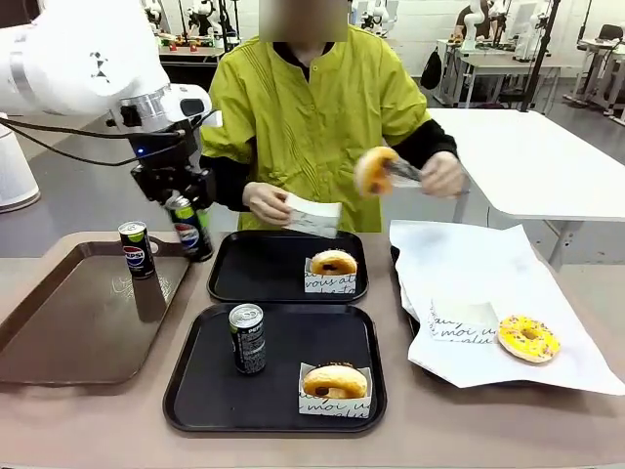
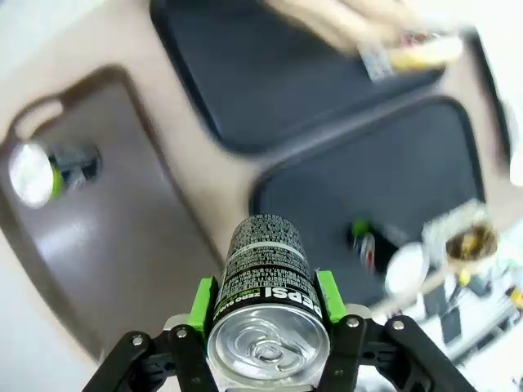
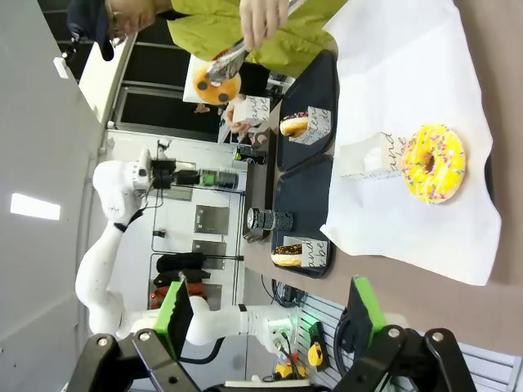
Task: Set up donuts and drinks on trays.
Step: Pick up one Pepsi coke from the Handle tray and place it on the Flat Tray without a Pepsi coke.
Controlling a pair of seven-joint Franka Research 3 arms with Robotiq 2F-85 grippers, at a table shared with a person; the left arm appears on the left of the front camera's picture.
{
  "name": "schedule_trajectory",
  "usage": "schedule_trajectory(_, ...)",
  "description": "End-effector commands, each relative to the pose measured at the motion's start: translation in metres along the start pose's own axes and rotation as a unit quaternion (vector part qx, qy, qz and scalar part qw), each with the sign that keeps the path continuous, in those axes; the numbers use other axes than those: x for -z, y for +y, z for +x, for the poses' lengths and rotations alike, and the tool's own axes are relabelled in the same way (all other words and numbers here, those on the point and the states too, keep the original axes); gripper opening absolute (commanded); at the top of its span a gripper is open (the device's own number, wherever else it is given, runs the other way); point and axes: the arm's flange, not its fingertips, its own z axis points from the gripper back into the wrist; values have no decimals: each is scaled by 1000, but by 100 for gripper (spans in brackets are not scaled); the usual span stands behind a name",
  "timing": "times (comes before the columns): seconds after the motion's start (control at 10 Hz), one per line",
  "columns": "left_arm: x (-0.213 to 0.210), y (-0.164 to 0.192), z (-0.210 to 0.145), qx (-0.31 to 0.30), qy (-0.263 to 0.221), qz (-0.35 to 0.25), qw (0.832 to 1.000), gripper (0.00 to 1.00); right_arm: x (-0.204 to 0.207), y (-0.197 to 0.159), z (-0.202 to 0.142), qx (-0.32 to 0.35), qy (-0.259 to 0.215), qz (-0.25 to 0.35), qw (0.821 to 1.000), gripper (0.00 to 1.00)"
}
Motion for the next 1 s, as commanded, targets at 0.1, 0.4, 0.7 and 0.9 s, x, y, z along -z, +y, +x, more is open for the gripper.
schedule_trajectory(0.1,-82,31,-173,78,37,-20,996,58,0,1,2,-8,-8,14,1000,100)
schedule_trajectory(0.4,-72,41,-163,50,48,-22,997,58,0,1,2,-8,-8,14,1000,100)
schedule_trajectory(0.7,-80,33,-196,61,57,-34,996,58,0,1,2,-8,-8,14,1000,100)
schedule_trajectory(0.9,-80,33,-196,61,57,-34,996,58,0,1,2,-8,-8,14,1000,100)
